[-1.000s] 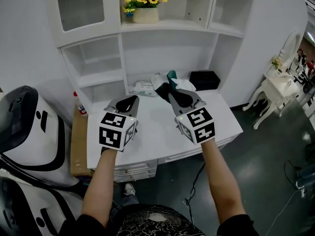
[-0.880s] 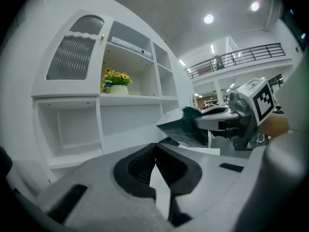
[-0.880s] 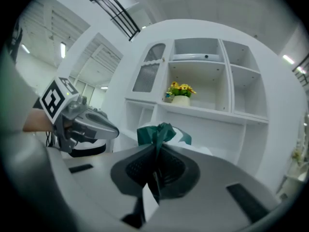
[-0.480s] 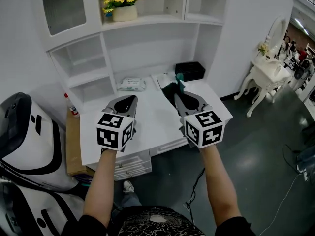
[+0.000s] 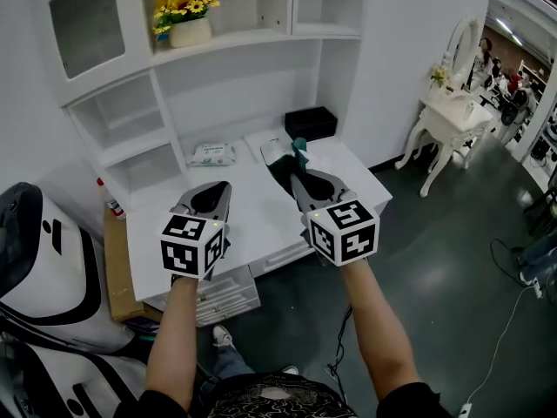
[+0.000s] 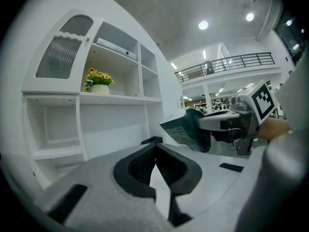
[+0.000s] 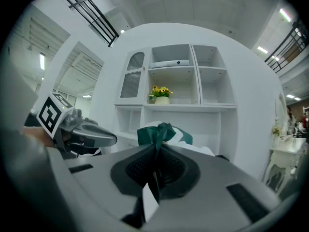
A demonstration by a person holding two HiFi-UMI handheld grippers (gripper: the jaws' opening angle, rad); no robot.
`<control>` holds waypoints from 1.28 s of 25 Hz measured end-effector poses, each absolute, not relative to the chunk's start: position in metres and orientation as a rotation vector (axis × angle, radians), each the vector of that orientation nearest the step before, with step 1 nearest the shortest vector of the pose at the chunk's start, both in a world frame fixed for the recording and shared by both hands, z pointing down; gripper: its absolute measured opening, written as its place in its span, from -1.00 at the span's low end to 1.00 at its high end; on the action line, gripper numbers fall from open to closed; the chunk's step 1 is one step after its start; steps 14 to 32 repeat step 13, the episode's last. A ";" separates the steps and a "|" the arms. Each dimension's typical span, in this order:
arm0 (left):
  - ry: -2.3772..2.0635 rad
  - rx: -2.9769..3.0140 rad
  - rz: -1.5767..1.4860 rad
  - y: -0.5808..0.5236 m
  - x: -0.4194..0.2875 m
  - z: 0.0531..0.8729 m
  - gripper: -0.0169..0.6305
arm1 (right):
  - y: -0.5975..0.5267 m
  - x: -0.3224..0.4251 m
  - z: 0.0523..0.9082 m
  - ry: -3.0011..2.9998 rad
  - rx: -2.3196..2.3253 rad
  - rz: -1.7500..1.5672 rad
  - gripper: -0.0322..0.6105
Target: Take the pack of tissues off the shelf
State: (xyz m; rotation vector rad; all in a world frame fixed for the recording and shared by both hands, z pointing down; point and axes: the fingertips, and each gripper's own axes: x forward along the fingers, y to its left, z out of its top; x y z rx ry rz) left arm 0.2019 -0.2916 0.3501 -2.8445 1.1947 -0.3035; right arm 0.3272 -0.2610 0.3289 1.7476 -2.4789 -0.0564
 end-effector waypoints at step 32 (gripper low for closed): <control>1.177 -2.838 -0.298 -0.283 0.208 0.344 -0.93 | -0.250 0.330 0.322 -2.478 1.757 -0.080 -0.88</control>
